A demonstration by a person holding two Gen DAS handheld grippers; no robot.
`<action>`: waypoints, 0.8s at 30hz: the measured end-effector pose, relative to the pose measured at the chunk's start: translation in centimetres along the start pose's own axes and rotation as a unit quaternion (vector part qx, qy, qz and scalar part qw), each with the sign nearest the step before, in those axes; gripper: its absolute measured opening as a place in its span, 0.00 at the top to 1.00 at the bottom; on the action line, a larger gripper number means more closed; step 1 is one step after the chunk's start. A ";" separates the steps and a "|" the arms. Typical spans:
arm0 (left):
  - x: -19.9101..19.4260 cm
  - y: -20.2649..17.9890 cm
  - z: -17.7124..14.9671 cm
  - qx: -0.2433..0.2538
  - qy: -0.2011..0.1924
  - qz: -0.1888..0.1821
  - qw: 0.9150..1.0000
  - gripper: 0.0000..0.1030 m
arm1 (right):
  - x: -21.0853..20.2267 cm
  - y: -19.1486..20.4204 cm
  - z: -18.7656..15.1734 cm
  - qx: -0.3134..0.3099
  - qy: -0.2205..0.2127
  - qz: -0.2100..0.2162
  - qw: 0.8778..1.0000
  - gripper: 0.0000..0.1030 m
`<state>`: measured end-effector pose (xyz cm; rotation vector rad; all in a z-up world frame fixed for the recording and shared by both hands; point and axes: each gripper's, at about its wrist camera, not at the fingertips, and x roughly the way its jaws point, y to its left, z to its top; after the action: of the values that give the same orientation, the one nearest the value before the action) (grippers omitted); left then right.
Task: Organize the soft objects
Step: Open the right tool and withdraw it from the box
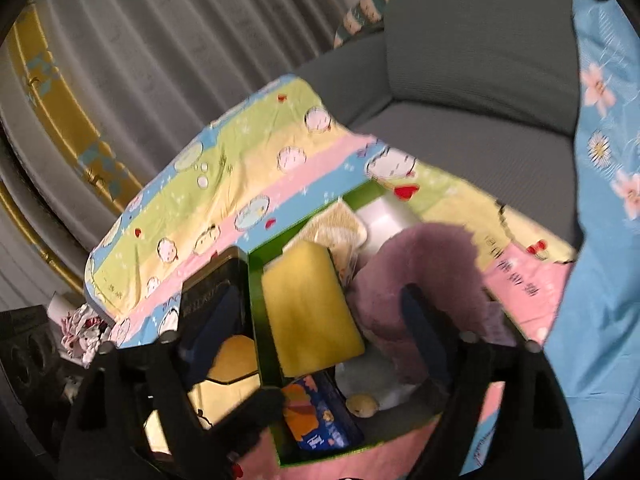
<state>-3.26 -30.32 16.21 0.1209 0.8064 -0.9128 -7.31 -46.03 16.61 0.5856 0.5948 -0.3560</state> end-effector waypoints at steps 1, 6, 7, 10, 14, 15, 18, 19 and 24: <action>-0.4 0.2 -0.1 -0.004 -0.003 0.003 1.000 0.19 | -0.6 0.1 0.0 -0.002 -0.005 -0.006 1.000 0.10; -2.8 0.3 -0.4 -0.023 -0.017 -0.004 1.000 0.19 | -3.4 0.5 -0.3 -0.005 -0.032 -0.043 0.999 0.04; -3.1 0.2 -0.4 -0.021 -0.019 -0.004 1.000 0.19 | -4.0 0.6 -0.5 -0.006 -0.037 -0.051 0.998 0.04; -4.2 -0.2 -0.6 -0.017 -0.020 -0.006 1.000 0.19 | -5.4 1.0 -1.1 -0.019 -0.052 -0.076 0.996 0.02; -5.1 -0.4 -1.0 -0.017 -0.021 -0.015 1.000 0.19 | -6.6 1.1 -1.8 -0.017 -0.061 -0.089 0.994 0.01; -5.2 -0.5 -1.0 -0.016 -0.022 -0.012 1.000 0.19 | -6.8 1.0 -1.9 -0.017 -0.061 -0.092 0.994 0.01; -5.4 -0.8 -1.3 -0.010 -0.023 -0.005 1.000 0.19 | -7.4 1.3 -2.4 -0.023 -0.064 -0.107 0.992 0.01; -5.5 -0.8 -1.3 -0.009 -0.024 -0.006 1.000 0.19 | -7.6 1.3 -2.5 -0.024 -0.065 -0.110 0.991 0.01; -5.7 -0.8 -1.6 -0.015 -0.023 -0.017 0.999 0.19 | -8.7 1.6 -2.9 -0.028 -0.075 -0.125 0.989 0.01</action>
<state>-6.74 -26.36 19.11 0.0609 0.7812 -0.9317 -14.51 -41.70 20.62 0.4274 0.5324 -0.6120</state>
